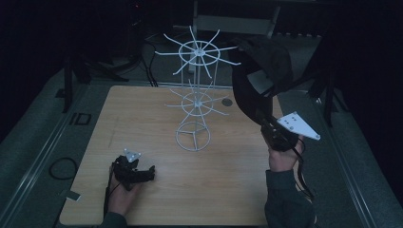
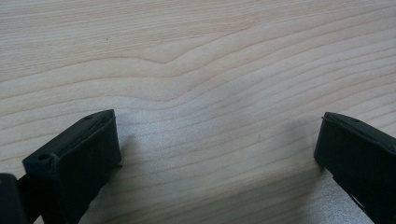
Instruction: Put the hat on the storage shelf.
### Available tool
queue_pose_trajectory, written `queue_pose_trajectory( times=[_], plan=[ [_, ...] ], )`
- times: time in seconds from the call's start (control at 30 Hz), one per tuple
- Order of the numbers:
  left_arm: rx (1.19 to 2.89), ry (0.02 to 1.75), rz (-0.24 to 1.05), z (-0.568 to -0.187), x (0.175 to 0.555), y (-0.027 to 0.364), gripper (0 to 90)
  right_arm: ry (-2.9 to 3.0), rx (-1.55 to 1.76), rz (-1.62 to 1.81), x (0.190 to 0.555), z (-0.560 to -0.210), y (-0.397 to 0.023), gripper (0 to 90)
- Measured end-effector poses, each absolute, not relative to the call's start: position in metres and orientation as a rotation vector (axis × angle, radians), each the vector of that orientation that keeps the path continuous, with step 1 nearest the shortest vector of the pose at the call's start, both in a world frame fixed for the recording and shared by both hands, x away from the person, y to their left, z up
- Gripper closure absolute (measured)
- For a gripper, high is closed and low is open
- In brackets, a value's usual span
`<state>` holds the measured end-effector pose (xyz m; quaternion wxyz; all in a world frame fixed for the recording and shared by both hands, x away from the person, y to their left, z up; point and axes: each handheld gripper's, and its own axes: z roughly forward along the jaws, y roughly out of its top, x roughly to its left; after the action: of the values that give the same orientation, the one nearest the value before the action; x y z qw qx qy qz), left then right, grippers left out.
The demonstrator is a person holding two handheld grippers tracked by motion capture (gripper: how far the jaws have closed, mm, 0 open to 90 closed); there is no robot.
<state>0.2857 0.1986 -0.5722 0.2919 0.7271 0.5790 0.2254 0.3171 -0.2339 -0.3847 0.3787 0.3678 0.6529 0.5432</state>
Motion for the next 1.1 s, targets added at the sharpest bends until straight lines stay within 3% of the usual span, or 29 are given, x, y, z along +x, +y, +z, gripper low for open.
queue_pose_trajectory(
  times=[0.9,1.1],
  plan=[
    [1.938,1.543,0.602,-0.572,0.286,0.199,0.2,1.772,0.862,1.289,0.319,-0.392,-0.222,85.9],
    [1.938,1.543,0.602,-0.572,0.286,0.199,0.2,1.84,0.824,1.267,0.321,-0.395,-0.218,81.8]
  ],
)
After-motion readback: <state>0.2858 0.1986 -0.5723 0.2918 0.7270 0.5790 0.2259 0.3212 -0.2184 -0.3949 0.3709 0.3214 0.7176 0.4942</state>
